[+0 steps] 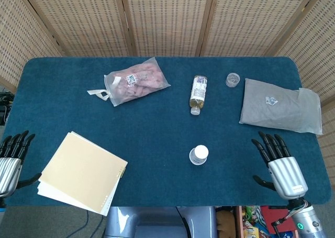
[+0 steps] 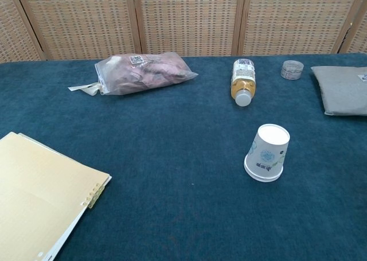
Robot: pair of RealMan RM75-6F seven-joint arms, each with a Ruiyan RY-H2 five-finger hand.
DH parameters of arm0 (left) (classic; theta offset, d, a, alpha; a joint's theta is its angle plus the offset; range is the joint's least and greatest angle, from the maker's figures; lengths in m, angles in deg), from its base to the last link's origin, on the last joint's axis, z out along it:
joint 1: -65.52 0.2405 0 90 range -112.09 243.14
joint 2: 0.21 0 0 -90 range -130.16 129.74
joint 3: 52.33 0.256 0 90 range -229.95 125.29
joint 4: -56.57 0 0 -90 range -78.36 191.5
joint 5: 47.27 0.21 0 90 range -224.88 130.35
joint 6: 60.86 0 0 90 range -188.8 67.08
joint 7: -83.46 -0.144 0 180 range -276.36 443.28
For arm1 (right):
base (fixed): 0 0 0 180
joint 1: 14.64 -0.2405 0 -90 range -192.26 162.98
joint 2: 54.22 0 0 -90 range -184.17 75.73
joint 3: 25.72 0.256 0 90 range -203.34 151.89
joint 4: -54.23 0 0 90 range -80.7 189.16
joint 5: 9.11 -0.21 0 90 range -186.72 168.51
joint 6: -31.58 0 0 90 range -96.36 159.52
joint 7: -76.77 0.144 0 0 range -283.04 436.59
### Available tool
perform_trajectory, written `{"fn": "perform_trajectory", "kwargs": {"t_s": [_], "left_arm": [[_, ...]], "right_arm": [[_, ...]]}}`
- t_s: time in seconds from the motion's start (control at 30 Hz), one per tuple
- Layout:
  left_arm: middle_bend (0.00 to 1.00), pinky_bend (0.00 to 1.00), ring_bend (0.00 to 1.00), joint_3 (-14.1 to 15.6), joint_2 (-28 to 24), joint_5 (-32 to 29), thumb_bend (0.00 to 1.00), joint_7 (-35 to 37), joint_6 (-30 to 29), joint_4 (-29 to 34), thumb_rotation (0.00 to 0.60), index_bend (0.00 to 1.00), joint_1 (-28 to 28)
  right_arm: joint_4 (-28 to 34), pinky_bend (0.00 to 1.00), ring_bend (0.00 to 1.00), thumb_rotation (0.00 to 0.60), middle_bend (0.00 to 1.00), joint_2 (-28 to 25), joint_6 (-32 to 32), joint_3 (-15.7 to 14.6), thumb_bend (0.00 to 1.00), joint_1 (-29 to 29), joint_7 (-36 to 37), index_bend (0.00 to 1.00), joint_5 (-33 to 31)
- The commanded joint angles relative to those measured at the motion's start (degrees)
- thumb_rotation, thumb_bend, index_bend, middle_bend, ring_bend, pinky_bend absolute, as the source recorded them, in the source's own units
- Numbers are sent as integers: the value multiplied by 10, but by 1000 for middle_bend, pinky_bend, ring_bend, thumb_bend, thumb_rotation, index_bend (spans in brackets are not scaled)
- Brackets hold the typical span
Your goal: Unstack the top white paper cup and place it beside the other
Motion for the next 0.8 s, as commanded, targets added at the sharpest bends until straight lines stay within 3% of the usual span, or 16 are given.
{"fn": "perform_trajectory", "kwargs": {"t_s": [0.03,0.17,0.43,0.8], "left_arm": [[0,0,0,0,0,0,146,0,0,0,600,0,0],[0,0,0,1,1,2,146,-4,2,1,600,0,-1],[0,0,0,5,5,13,146,-9,3,3,600,0,-3],[0,0,0,4,9,13,146,-14,4,2,600,0,-4]], "right_arm": [[51,0,0,600,0,-17,-46,18,0,-33,-47,161,-4],[96,0,0,600,0,-11,-100,30,0,-65,-107,207,-29],[127,0,0,600,40,34,-187,49,40,-121,-199,301,-110],[109,0,0,600,65,108,-247,72,82,-192,-282,344,-228]]}}
